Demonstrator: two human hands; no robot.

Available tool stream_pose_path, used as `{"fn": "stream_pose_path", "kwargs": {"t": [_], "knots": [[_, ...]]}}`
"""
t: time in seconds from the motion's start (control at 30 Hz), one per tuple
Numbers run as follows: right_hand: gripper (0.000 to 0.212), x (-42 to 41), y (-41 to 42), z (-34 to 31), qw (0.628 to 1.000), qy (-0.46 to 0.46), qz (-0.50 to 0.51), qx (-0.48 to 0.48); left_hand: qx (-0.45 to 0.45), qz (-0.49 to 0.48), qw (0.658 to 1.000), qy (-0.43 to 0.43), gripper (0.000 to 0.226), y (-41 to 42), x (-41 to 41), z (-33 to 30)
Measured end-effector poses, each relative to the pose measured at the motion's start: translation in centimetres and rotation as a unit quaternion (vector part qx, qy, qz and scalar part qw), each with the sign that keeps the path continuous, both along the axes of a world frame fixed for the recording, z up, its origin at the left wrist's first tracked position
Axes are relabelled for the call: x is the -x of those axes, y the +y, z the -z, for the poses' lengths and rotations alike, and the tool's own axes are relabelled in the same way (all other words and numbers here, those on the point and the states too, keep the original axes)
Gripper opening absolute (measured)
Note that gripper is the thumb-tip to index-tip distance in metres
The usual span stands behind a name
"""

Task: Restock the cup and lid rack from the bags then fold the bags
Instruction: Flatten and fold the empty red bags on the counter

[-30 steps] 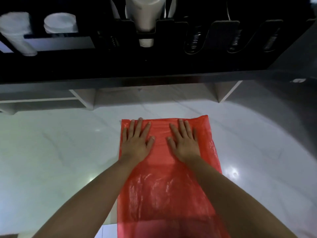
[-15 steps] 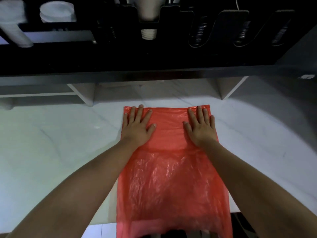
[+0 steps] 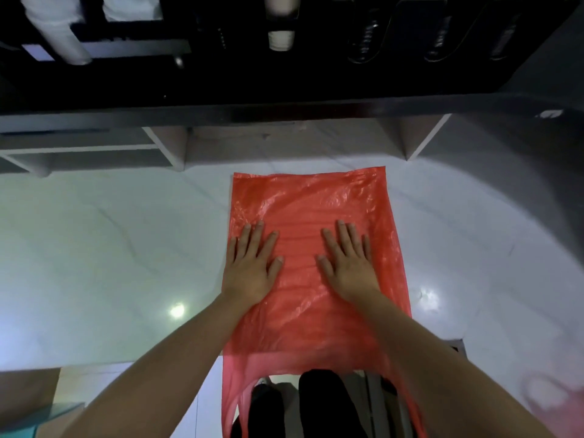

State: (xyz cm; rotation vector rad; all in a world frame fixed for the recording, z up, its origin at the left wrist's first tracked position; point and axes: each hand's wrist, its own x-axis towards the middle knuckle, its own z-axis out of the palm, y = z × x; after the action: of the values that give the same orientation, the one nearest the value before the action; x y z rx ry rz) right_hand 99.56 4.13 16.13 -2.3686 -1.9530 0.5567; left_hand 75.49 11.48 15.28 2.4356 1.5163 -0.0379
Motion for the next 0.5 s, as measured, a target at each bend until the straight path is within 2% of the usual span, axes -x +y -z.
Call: {"fn": "stream_pose_path", "kwargs": {"t": [0.17, 0.37, 0.5], "knots": [[0.064, -4.4, -2.3, 0.3, 0.998, -0.042, 0.035, -0.033, -0.035, 0.009, 0.999, -0.006, 0.063, -0.1, 0.8, 1.1], [0.067, -6.0, -3.1, 0.5, 0.996, -0.049, 0.068, -0.032, -0.038, 0.012, 0.999, 0.002, 0.064, 0.2, 0.7, 1.2], [0.069, -6.9, -0.8, 0.5, 0.996, -0.051, 0.065, -0.015, -0.017, 0.033, 0.999, 0.007, 0.066, 3.1, -0.3, 0.6]]}}
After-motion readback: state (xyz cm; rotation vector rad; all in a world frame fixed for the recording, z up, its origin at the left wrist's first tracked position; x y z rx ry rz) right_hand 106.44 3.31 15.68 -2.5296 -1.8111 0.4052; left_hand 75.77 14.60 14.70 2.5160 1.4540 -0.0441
